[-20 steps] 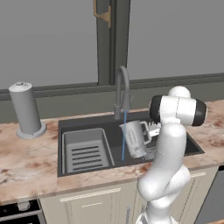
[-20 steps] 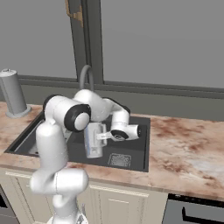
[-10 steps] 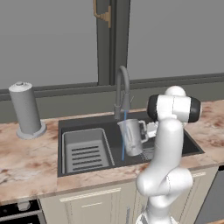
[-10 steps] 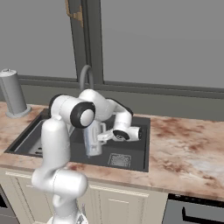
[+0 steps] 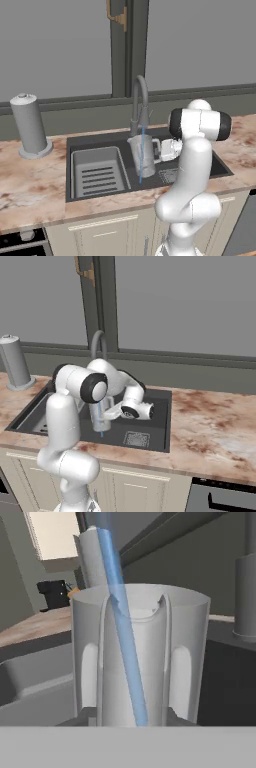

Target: Turn on the sink faucet and place the jug under the water for a few seconds to fill it up.

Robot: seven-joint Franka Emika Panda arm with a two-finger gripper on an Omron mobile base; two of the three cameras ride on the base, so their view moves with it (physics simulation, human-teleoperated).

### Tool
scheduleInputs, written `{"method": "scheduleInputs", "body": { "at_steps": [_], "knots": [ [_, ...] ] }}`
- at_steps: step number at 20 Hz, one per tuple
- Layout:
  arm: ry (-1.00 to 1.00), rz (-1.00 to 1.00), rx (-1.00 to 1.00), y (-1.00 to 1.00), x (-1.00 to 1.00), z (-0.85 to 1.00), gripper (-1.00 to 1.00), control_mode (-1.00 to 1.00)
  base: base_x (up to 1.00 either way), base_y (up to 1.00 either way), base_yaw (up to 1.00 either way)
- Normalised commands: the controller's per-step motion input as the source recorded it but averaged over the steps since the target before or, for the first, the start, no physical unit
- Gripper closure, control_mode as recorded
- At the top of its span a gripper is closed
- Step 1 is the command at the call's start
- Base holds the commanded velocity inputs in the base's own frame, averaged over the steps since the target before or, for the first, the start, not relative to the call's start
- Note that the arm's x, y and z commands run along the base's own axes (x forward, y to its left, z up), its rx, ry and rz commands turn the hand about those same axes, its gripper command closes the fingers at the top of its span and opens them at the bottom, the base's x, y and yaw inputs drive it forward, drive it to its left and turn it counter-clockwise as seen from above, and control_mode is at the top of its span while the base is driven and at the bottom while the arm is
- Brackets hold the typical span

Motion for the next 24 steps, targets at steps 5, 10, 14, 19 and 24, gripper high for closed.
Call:
{"method": "scheduleInputs", "body": {
  "at_steps": [5,10,14,19,24],
  "knots": [
    [-0.18,0.01,0.00,0.00,-0.08,0.00,1.00,-1.00,0.00,0.00,0.00],
    [-0.06,0.00,0.00,0.00,0.04,0.00,1.00,-1.00,0.00,0.00,0.00],
    [0.00,0.00,0.00,0.00,0.26,0.00,1.00,-1.00,0.00,0.00,0.00],
    [0.01,0.00,0.00,0.00,0.24,0.00,1.00,-1.00,0.00,0.00,0.00],
    [0.00,0.00,0.00,0.00,0.04,0.00,1.00,-1.00,0.00,0.00,0.00]
  ]
}}
